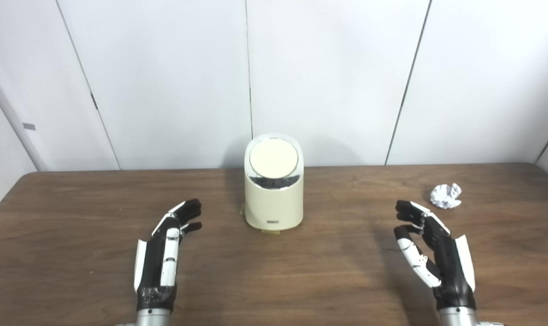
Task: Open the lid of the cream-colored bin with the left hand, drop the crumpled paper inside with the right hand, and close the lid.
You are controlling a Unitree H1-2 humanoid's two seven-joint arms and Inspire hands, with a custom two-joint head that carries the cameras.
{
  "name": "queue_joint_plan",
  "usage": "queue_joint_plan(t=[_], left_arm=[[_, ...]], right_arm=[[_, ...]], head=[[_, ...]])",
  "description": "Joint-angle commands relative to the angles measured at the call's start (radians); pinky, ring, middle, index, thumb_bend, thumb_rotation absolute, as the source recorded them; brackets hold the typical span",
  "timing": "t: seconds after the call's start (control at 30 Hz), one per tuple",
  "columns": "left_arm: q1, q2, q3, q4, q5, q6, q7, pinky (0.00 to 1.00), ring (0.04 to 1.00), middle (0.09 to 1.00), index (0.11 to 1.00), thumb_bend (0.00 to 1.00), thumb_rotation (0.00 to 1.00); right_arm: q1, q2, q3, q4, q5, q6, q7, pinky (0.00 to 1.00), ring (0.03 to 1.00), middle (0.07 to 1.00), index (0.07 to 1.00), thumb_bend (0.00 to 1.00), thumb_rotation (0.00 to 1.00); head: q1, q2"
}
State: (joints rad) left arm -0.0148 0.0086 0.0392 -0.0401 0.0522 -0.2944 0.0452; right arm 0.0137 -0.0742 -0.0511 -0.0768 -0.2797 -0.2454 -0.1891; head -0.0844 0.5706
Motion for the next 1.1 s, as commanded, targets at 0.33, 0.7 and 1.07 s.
queue_joint_plan(t=[0.33,0.7,1.07], left_arm=[[-0.005,0.019,0.002,0.026,0.03,-0.033,0.007,0.73,0.802,0.795,0.799,0.23,0.97],[-0.036,0.051,0.005,-0.022,0.214,-0.049,0.059,0.71,0.804,0.813,0.807,0.37,0.75],[-0.217,0.014,0.0,-0.204,0.233,0.354,0.008,0.73,0.836,0.846,0.851,0.72,0.44]], right_arm=[[-0.007,0.016,0.007,-0.01,-0.004,-0.013,-0.007,0.65,0.738,0.755,0.737,0.24,0.64],[-0.017,0.026,0.008,0.013,0.009,-0.033,-0.012,0.65,0.742,0.758,0.736,0.26,0.65],[-0.018,0.03,0.014,0.024,-0.026,-0.041,-0.035,0.63,0.728,0.745,0.728,0.22,0.64]], head=[[0.001,0.005],[-0.01,-0.004],[-0.017,-0.008]])
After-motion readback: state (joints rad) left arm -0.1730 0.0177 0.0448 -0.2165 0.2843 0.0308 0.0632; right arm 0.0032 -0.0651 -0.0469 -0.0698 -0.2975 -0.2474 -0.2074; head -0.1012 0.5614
